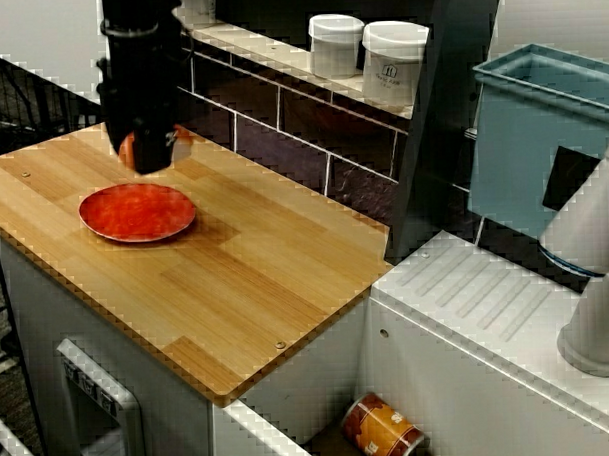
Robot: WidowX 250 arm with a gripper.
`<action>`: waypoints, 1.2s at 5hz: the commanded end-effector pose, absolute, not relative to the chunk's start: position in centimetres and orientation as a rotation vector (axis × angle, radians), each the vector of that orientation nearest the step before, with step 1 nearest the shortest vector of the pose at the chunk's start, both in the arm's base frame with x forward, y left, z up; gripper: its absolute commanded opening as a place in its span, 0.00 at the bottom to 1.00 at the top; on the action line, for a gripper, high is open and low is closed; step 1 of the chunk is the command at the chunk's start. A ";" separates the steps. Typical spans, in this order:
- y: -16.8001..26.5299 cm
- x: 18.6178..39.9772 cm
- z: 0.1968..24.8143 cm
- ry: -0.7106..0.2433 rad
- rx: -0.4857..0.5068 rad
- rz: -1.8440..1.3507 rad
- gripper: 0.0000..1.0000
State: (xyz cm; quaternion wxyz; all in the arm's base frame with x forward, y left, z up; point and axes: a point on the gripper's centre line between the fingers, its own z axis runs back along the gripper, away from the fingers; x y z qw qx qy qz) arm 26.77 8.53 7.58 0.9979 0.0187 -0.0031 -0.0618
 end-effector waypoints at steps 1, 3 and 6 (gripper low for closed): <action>9.1 25.6 6.0 0.013 0.067 -0.127 0.00; 8.9 25.3 6.3 0.021 0.045 -0.122 1.00; 9.1 25.8 7.3 0.009 0.012 -0.117 1.00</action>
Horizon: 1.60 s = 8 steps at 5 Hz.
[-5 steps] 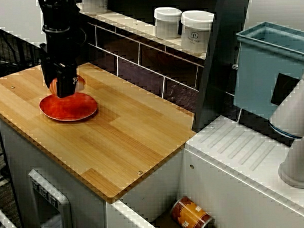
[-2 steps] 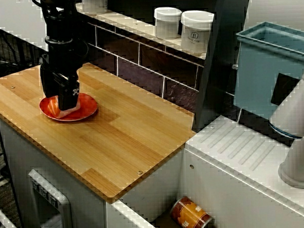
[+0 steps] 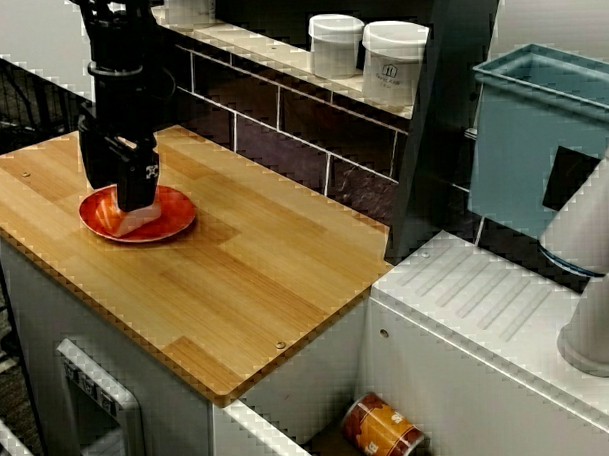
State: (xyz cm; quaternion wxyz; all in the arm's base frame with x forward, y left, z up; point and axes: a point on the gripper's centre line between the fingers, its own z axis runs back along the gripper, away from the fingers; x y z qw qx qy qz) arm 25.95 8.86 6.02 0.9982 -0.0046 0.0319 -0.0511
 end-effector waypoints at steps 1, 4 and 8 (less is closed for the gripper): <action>8.9 26.1 6.3 0.026 0.025 -0.114 1.00; 9.1 26.3 4.8 0.044 0.028 -0.089 0.00; 4.2 26.8 11.7 -0.068 0.093 -0.054 0.00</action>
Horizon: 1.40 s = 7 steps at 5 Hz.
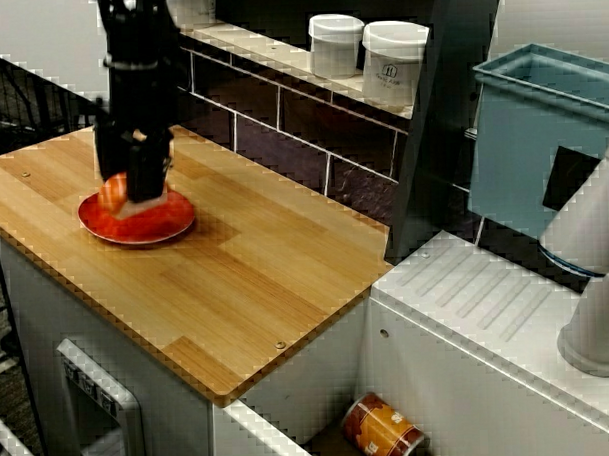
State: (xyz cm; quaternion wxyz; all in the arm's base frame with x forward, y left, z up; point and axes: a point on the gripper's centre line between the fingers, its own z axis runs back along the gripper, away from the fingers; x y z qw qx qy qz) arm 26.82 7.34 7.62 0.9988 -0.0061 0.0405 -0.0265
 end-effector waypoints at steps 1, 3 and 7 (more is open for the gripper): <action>1.5 27.0 13.0 -0.099 0.117 -0.090 0.00; -0.3 27.6 14.7 -0.161 0.109 -0.194 0.00; -2.9 27.9 18.4 -0.250 0.069 -0.334 0.00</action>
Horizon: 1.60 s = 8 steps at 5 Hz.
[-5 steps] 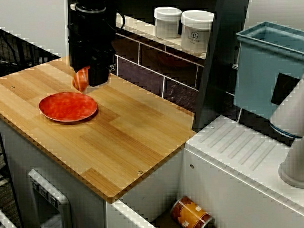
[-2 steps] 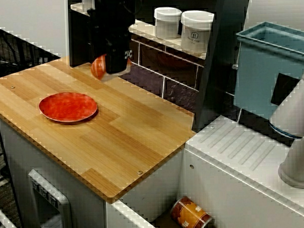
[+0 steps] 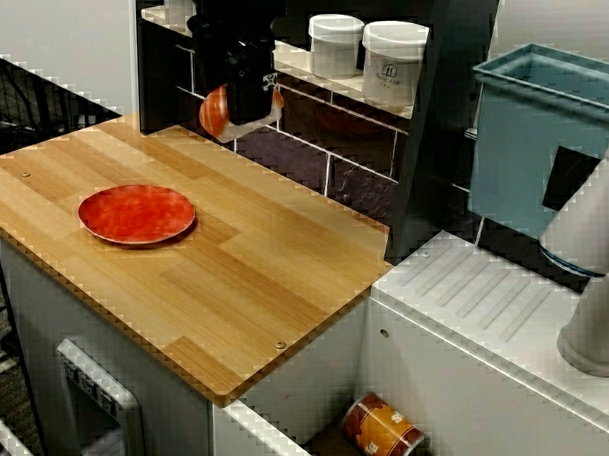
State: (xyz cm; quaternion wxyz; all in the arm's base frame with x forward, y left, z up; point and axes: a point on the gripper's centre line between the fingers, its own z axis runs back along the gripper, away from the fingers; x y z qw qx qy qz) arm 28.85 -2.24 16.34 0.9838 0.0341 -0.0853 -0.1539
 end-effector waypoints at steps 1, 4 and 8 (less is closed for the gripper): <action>-3.7 28.0 18.2 -0.206 0.003 -0.357 0.00; -4.8 27.2 18.6 -0.150 -0.049 -0.379 0.00; -3.4 26.7 19.0 -0.059 0.163 -0.252 0.00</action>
